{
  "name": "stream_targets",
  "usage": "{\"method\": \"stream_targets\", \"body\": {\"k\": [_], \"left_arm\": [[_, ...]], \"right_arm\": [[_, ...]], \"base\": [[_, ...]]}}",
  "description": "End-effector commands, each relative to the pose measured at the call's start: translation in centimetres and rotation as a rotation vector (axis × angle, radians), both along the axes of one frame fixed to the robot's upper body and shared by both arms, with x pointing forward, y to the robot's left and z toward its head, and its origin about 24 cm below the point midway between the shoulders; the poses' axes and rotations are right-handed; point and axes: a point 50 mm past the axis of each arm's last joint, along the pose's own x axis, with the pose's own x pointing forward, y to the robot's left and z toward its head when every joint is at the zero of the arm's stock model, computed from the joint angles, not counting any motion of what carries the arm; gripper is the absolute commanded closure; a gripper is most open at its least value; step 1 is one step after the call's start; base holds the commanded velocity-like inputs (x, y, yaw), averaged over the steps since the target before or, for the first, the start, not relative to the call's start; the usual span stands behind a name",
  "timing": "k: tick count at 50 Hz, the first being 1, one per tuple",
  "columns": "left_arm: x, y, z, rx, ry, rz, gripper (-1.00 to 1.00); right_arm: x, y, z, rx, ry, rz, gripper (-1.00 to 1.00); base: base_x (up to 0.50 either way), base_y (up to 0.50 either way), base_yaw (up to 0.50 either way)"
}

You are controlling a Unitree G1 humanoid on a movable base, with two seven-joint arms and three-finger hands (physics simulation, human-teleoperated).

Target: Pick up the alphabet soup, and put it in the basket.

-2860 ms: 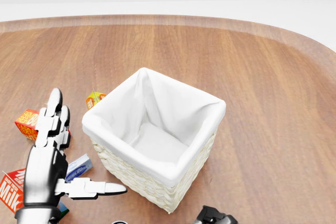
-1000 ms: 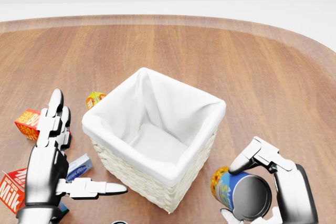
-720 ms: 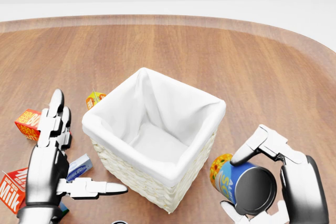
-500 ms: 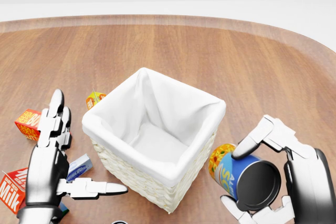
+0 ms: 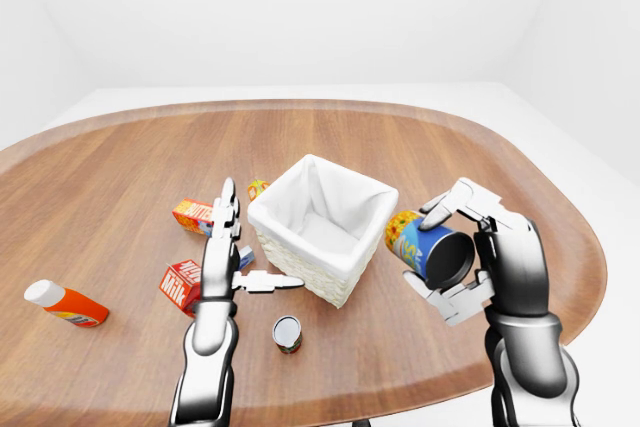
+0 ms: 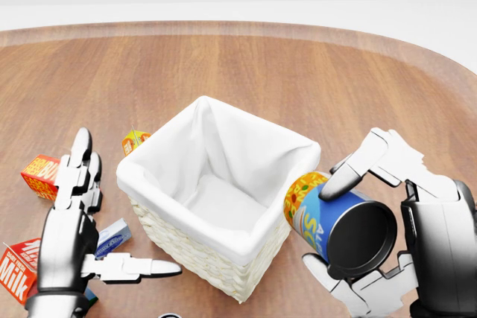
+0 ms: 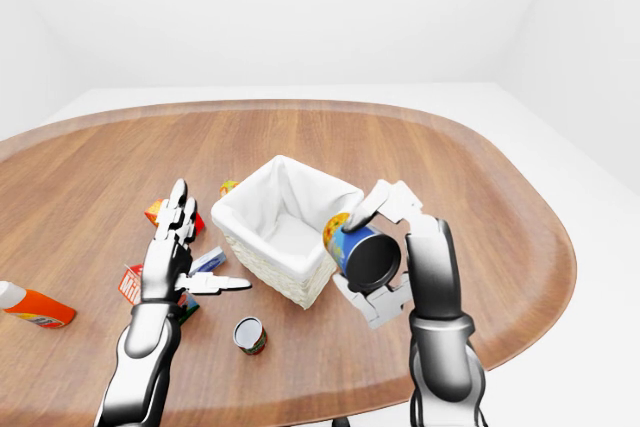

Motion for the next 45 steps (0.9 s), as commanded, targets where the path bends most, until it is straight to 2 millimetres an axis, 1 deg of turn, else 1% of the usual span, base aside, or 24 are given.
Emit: {"method": "stream_targets", "body": {"k": [1,4,7,8,11,14,20,23,25,28,30,33,34,38,40,45], "left_arm": [[0.1,0.0,-0.1,0.0,0.004,0.0,-1.0],[0.1,0.0,0.0,0.0,0.002,0.0,-1.0],[0.1,0.0,-0.1,0.0,0.004,0.0,-1.0],[0.1,0.1,-0.1,-0.001,0.003,0.0,-1.0],[0.0,0.0,0.0,-0.001,-0.001,-0.001,-1.0],[0.0,0.0,0.1,-0.001,-0.005,-0.003,-1.0],[0.1,0.0,0.0,-0.002,0.0,-0.002,-1.0],[0.0,0.0,0.0,-0.003,-0.002,-0.002,-1.0],[0.0,0.0,0.2,-0.002,-0.007,-0.003,-1.0],[0.0,0.0,0.1,-0.003,-0.005,-0.003,-1.0],[0.0,0.0,0.2,-0.004,-0.007,-0.003,-1.0],[0.0,0.1,0.1,-0.003,-0.003,-0.003,-1.0],[0.0,0.0,0.2,-0.003,-0.007,-0.003,-1.0],[0.0,0.0,0.2,-0.004,-0.009,-0.004,-1.0],[0.1,0.1,0.0,-0.004,0.002,-0.004,-1.0],[0.0,0.1,0.2,-0.005,-0.006,-0.005,-1.0]], "right_arm": [[0.9,0.7,0.9,0.032,-0.004,0.029,1.0],[1.1,1.4,1.8,0.026,-0.05,0.061,1.0],[1.1,1.8,2.4,0.024,-0.077,0.077,1.0],[1.2,2.4,2.8,0.008,-0.102,0.09,1.0],[1.5,2.9,2.8,0.0,-0.104,0.1,1.0],[1.9,3.2,3.5,-0.011,-0.136,0.114,1.0],[3.8,3.5,3.3,-0.016,-0.112,0.103,1.0],[4.2,3.7,3.7,-0.02,-0.129,0.105,1.0],[4.8,4.0,3.7,-0.022,-0.125,0.106,1.0],[4.9,4.1,3.7,-0.025,-0.125,0.108,1.0],[5.4,4.2,4.7,-0.016,-0.157,0.122,1.0],[5.5,4.3,5.3,0.0,-0.179,0.134,1.0],[6.2,4.6,5.3,-0.007,-0.173,0.132,1.0],[7.1,5.3,4.5,-0.022,-0.126,0.144,1.0],[7.4,5.5,4.8,-0.027,-0.131,0.144,1.0],[8.1,6.4,5.2,-0.037,-0.132,0.171,1.0]], "base": [[0.0,0.0,0.0],[0.0,0.0,0.0],[0.0,0.0,0.0],[0.0,0.0,0.0],[0.0,0.0,0.0],[0.0,0.0,0.0],[0.0,0.0,0.0],[0.0,0.0,0.0],[0.0,0.0,0.0],[0.0,0.0,0.0],[0.0,0.0,0.0],[0.0,0.0,0.0],[0.0,0.0,0.0],[0.0,0.0,0.0],[0.0,0.0,0.0],[0.0,0.0,0.0]]}}
